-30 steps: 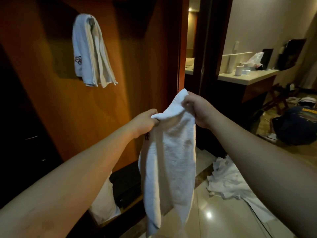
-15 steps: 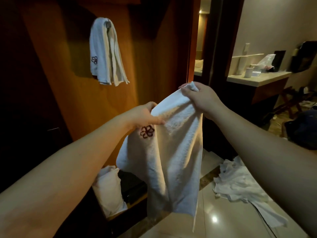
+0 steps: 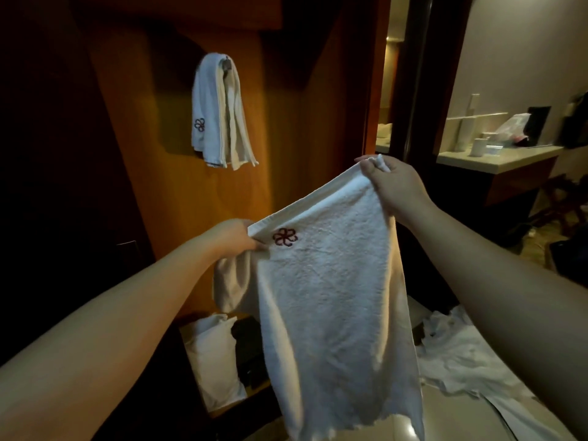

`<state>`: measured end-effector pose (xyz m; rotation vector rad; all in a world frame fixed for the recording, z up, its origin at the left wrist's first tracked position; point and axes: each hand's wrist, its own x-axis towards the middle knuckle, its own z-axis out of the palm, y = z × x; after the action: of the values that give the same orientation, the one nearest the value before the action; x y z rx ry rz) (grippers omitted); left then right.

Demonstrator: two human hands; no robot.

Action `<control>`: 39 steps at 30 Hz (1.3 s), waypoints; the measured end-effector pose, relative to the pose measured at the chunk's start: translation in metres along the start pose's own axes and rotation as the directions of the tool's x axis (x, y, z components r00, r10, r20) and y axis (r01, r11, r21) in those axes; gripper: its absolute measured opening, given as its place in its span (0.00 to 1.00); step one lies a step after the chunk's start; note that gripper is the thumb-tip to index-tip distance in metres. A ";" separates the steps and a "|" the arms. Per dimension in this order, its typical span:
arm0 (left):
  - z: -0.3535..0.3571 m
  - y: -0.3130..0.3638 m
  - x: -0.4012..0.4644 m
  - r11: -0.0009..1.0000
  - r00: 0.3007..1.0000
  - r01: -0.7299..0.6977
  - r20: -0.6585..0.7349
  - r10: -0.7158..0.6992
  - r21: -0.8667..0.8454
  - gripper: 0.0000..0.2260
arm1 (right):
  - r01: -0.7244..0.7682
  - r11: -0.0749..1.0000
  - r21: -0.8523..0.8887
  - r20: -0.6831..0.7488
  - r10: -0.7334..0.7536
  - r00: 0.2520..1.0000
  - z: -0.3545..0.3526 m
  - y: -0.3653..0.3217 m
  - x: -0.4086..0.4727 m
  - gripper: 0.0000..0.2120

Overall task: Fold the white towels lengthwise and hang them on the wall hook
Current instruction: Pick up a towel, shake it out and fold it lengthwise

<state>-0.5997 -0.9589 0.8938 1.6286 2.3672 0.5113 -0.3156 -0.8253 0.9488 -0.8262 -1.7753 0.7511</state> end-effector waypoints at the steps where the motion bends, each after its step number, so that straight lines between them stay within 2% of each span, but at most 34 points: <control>1: -0.005 -0.004 -0.002 1.000 1.000 0.012 -0.015 -0.012 0.017 0.19 | -0.001 1.000 -0.010 -0.001 0.001 1.000 -0.001 0.000 0.002 0.09; 6: -0.030 -0.026 -0.013 0.981 0.983 0.163 -0.107 -0.152 0.105 0.16 | -0.050 0.998 -0.040 -0.046 0.048 0.998 0.002 0.009 0.011 0.14; 9: -0.042 -0.031 -0.020 0.959 0.956 0.265 -0.156 -0.248 0.101 0.22 | -0.093 0.986 -0.138 -0.037 0.088 0.995 0.009 0.014 0.014 0.16; 10: -0.045 -0.031 -0.021 0.955 0.948 0.285 -0.167 -0.270 0.076 0.24 | -0.088 0.974 -0.210 -0.036 0.082 0.996 0.011 0.016 0.015 0.17; 12: -0.050 -0.032 -0.022 0.927 0.937 0.318 -0.082 -0.339 -0.198 0.25 | -0.073 0.940 -0.334 -0.034 0.065 0.997 0.019 0.019 0.016 0.18; 13: -0.053 -0.030 -0.024 0.863 0.929 0.346 0.009 -0.369 -0.367 0.24 | -0.081 0.927 -0.367 -0.034 0.074 0.997 0.023 0.021 0.015 0.18; 14: -0.057 -0.027 -0.028 0.802 0.921 0.377 0.095 -0.377 -0.463 0.22 | -0.106 0.918 -0.383 -0.034 0.101 0.994 0.026 0.021 0.013 0.20; 16: -0.062 -0.017 -0.036 0.744 0.925 0.378 0.198 -0.324 -0.550 0.21 | -0.212 0.914 -0.345 -0.024 0.217 0.976 0.035 0.020 0.008 0.25; 17: -0.064 -0.010 -0.039 0.703 0.932 0.362 0.219 -0.288 -0.612 0.18 | -0.284 0.913 -0.292 0.001 0.297 0.955 0.040 0.018 0.006 0.28; 19: -0.064 0.006 -0.045 0.525 0.939 0.341 0.256 -0.229 -0.780 0.08 | -0.404 0.906 -0.125 0.073 0.414 0.907 0.051 0.008 -0.001 0.28; 22: -0.052 0.022 -0.055 0.189 0.928 0.354 0.320 -0.189 -0.916 0.06 | -0.532 0.806 0.260 0.181 0.501 0.846 0.070 -0.016 -0.022 0.18; 24: -0.043 0.026 -0.059 0.053 0.921 0.348 0.331 -0.206 -0.936 0.07 | -0.553 0.732 0.398 0.234 0.502 0.833 0.084 -0.029 -0.039 0.12; 27: -0.036 0.029 -0.067 -0.101 0.925 0.296 0.312 -0.216 -0.950 0.09 | -0.500 0.724 0.475 0.272 0.420 0.866 0.103 -0.046 -0.064 0.08; 28: -0.034 0.030 -0.069 -0.146 0.929 0.276 0.303 -0.211 -0.950 0.10 | -0.459 0.775 0.435 0.254 0.384 0.888 0.108 -0.052 -0.070 0.08; 30: -0.031 0.033 -0.076 -0.215 0.930 0.263 0.306 -0.203 -0.941 0.12 | -0.324 0.914 0.243 0.189 0.283 0.940 0.116 -0.057 -0.083 0.10; 32: -0.026 0.036 -0.082 -0.255 0.934 0.260 0.309 -0.177 -0.931 0.14 | -0.183 0.974 0.132 0.134 0.165 0.977 0.123 -0.057 -0.097 0.11; 35: -0.019 0.037 -0.094 -0.290 0.942 0.275 0.317 -0.110 -0.917 0.13 | -0.096 0.986 0.134 0.110 0.082 0.991 0.128 -0.061 -0.118 0.09; 39: -0.013 0.036 -0.107 -0.371 0.934 0.275 0.338 -0.117 -0.887 0.08 | -0.028 0.980 0.195 0.112 0.006 0.994 0.125 -0.064 -0.142 0.08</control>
<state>-0.5357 -1.0487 0.9188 0.2026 0.9373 1.6426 -0.4074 -0.9913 0.8874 -0.6793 -1.7593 0.9837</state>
